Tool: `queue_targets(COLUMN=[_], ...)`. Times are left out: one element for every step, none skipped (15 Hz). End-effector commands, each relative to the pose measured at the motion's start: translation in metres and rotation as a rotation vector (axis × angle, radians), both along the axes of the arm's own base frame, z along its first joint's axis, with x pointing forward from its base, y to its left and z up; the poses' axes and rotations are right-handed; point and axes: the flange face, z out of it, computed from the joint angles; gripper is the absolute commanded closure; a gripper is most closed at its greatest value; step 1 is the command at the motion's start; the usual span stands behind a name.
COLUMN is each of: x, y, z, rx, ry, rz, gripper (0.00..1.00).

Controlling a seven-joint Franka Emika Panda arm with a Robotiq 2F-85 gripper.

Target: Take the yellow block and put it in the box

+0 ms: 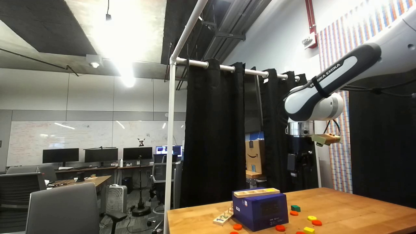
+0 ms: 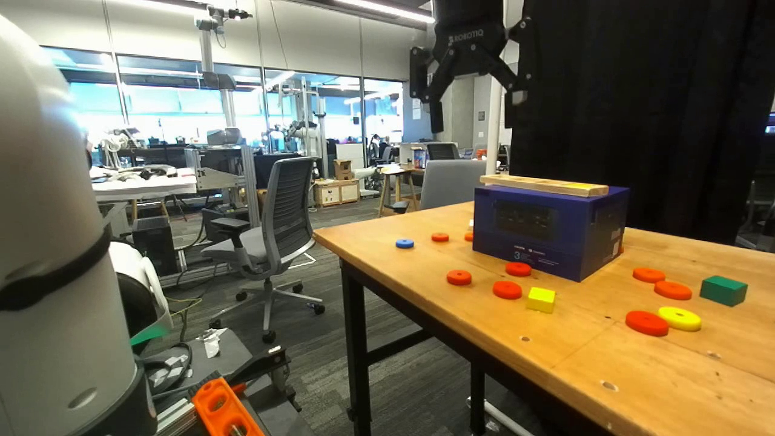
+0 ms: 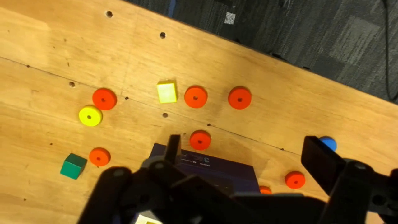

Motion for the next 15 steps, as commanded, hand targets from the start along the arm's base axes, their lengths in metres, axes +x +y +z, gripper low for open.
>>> queue_targets(x=[0.025,0.031,0.036,0.041,0.045,0.048,0.051,0.054,0.056,0.058,0.06,0.062,0.064,0.066,0.068], y=[-0.023,-0.029,-0.035,-0.041,-0.047,-0.051,-0.056,-0.06,-0.063,-0.067,-0.07,-0.073,-0.075,-0.077,-0.079], z=[-0.033,-0.044,-0.055,-0.064,-0.075,-0.086,-0.095,-0.106,-0.114,-0.123,-0.13,-0.137,-0.142,-0.148,-0.152], rx=[-0.043,-0.052,-0.062,-0.068,-0.07,-0.068,-0.064,-0.059,-0.057,-0.052,-0.048,-0.04,-0.033,-0.027,-0.021], ry=[0.002,0.008,0.014,0.022,0.032,0.04,0.048,0.058,0.067,0.078,0.086,0.094,0.1,0.104,0.106], rz=[0.046,0.057,0.07,0.077,0.081,0.086,0.09,0.094,0.095,0.096,0.097,0.096,0.094,0.091,0.09], gripper=[0.0,0.0,0.0,0.0,0.0,0.0,0.0,0.0,0.0,0.0,0.0,0.0,0.0,0.0,0.0])
